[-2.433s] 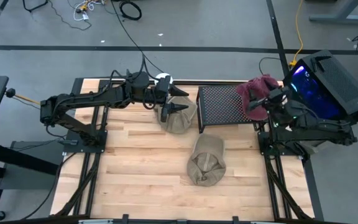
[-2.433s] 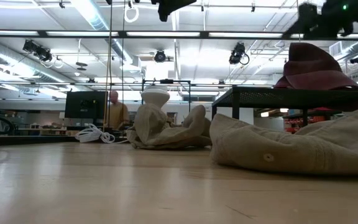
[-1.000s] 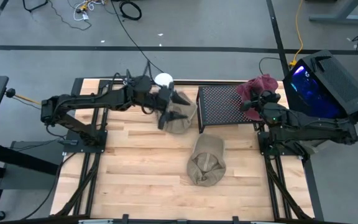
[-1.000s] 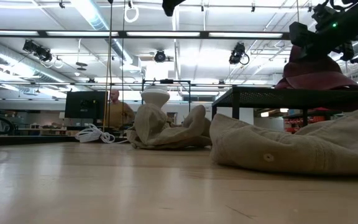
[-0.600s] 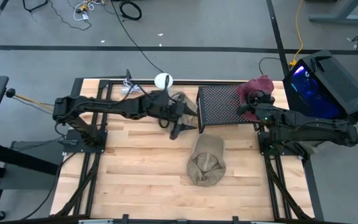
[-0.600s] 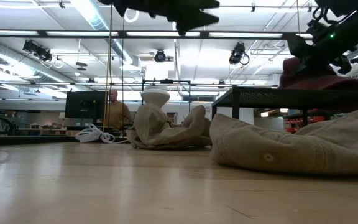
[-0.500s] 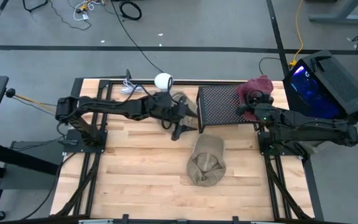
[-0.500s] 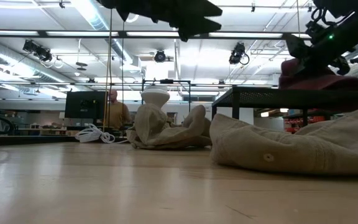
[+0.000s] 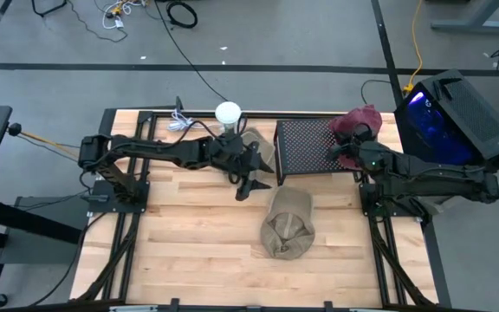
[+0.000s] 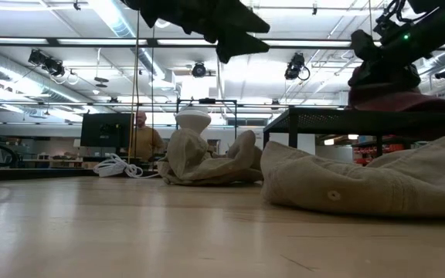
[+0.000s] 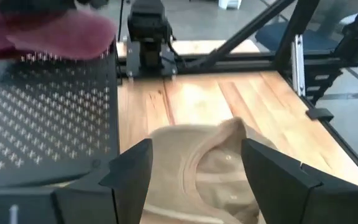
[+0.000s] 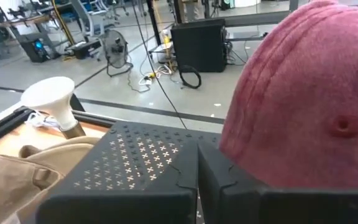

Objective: Pick & Place hat
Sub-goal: Put the brown hat on the black shelf

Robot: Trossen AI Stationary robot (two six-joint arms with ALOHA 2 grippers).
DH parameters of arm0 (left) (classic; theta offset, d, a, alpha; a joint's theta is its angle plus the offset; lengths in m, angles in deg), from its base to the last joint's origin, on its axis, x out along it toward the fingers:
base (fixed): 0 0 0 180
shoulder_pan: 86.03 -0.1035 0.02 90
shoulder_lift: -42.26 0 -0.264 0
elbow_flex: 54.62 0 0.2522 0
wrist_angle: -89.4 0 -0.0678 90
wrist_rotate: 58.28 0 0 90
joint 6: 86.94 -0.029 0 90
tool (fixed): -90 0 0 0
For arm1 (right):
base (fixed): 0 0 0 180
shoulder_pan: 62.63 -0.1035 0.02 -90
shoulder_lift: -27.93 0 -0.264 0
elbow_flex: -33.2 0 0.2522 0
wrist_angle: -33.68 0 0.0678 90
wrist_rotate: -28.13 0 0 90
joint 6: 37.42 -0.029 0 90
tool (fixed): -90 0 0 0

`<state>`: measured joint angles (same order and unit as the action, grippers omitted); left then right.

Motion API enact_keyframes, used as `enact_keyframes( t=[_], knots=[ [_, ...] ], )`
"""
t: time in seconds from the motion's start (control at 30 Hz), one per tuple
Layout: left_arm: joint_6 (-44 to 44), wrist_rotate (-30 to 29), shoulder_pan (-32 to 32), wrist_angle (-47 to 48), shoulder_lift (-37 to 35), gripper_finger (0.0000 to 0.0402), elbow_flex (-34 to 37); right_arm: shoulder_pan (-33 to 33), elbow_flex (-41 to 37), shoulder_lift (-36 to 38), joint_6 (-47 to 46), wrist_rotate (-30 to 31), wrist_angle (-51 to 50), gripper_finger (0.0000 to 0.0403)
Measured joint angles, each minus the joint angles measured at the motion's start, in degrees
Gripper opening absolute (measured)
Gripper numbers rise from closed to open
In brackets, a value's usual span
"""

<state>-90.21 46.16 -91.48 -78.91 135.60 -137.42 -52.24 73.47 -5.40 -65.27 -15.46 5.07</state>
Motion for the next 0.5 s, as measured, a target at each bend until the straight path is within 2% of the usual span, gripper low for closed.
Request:
enact_keyframes(
  t=[0.17,0.4,0.5],
  knots=[
    [0.1,0.3,0.7,2.5,0.0,0.0233,0.0,-1.8,0.0,0.0,2.3,-1.0,4.0,0.0002],
    [-1.4,11.7,2.9,3.2,0.0,0.0207,0.0,-8.1,0.0,-1.8,9.3,-3.9,14.1,0.0002],
    [-5.1,12.1,4.6,5.0,0.0,0.0198,0.0,-11.1,0.0,-4.0,12.8,-6.0,18.4,0.0002]
  ],
)
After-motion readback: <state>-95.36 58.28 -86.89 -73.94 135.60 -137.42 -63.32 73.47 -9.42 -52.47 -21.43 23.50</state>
